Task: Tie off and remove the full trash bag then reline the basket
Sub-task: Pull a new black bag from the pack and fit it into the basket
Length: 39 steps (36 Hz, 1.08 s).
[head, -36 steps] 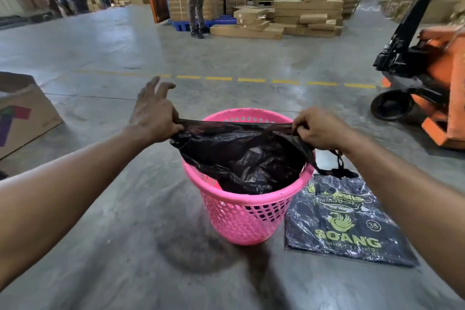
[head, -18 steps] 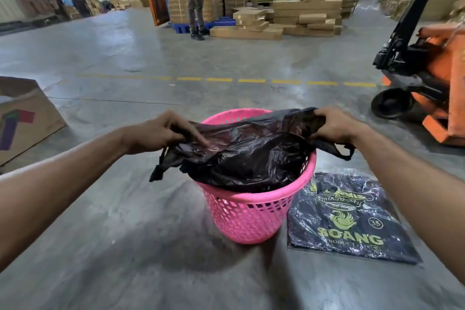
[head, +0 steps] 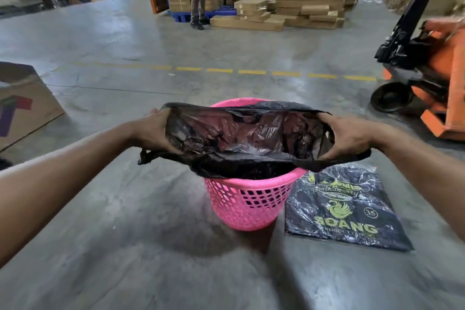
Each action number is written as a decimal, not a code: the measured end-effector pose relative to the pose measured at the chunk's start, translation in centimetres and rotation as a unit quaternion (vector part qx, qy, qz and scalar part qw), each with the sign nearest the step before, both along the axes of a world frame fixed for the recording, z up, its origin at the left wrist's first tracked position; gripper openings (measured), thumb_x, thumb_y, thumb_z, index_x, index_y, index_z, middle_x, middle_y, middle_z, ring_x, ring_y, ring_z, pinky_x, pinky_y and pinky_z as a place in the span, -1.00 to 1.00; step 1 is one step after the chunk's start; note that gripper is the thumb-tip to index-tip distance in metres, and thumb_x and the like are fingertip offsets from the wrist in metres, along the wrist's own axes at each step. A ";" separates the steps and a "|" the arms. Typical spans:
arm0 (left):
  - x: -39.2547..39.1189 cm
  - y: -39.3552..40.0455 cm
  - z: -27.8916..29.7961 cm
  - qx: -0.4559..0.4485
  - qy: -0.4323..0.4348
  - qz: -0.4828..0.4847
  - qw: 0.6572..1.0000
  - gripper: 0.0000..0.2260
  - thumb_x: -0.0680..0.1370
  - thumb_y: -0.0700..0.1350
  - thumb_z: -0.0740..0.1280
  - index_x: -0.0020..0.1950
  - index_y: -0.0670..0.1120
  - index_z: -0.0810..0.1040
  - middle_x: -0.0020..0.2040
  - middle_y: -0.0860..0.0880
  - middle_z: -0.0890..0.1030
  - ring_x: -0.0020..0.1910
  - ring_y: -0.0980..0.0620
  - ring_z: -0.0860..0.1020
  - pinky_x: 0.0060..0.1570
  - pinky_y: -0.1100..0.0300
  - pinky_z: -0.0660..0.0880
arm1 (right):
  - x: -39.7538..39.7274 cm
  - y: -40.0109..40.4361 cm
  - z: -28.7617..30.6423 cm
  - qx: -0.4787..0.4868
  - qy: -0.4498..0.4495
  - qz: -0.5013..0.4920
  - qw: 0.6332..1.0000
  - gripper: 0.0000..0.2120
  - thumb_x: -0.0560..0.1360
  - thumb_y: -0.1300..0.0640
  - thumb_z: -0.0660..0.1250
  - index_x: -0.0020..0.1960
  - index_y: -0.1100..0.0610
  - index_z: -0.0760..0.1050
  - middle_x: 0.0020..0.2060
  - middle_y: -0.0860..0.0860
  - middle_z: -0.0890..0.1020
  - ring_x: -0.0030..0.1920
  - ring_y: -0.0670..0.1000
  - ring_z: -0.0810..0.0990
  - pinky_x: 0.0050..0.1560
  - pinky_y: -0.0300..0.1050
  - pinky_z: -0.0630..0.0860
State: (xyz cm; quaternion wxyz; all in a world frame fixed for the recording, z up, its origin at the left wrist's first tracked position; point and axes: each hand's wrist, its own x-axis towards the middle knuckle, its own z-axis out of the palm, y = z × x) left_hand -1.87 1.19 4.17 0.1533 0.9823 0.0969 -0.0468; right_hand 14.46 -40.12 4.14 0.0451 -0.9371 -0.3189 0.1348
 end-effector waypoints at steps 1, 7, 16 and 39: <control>-0.7 0.3 -0.1 0.031 0.034 -0.011 0.999 0.09 -0.01 0.40 0.52 0.44 0.01 0.32 0.20 -0.09 0.47 0.30 -0.10 0.42 0.36 0.03 0.43 | -0.3 -0.5 -0.4 -0.021 -0.015 0.003 1.000 0.24 0.05 -0.44 0.54 0.56 0.02 0.15 0.36 0.08 0.57 0.24 0.16 0.58 0.15 -0.12 0.40; -4.3 1.7 -3.0 0.082 0.059 -0.044 0.994 -0.01 0.11 0.24 0.65 0.41 -0.01 0.30 0.10 -0.04 0.31 0.07 0.01 0.46 0.18 0.19 0.42 | -1.9 -3.1 -3.7 -0.049 -0.060 0.031 0.996 0.28 0.00 -0.50 0.47 0.56 -0.03 0.07 -0.07 -0.03 0.62 -0.09 0.08 0.56 -0.08 -0.14 0.40; -2.6 2.1 -4.2 0.051 0.033 -0.030 0.998 -0.02 0.08 0.19 0.69 0.38 -0.03 0.35 0.18 -0.07 0.29 -0.19 0.21 0.43 0.18 0.23 0.43 | 1.7 -2.9 -6.4 0.116 0.029 -0.013 0.993 -0.03 0.22 -0.02 0.67 0.51 -0.03 0.25 -0.05 0.00 0.66 -0.08 0.11 0.64 -0.03 -0.04 0.56; 13.9 -0.2 -6.5 -0.364 -0.112 0.156 0.911 -0.71 0.65 -0.24 0.19 0.06 -0.06 0.71 -0.09 0.01 0.74 -0.12 0.11 0.67 -0.26 0.41 0.55 | 11.6 9.0 -8.0 0.441 0.096 -0.258 0.854 -0.69 0.57 0.23 0.36 0.19 0.44 0.61 0.06 0.19 0.70 0.01 0.01 0.56 0.02 -0.17 0.47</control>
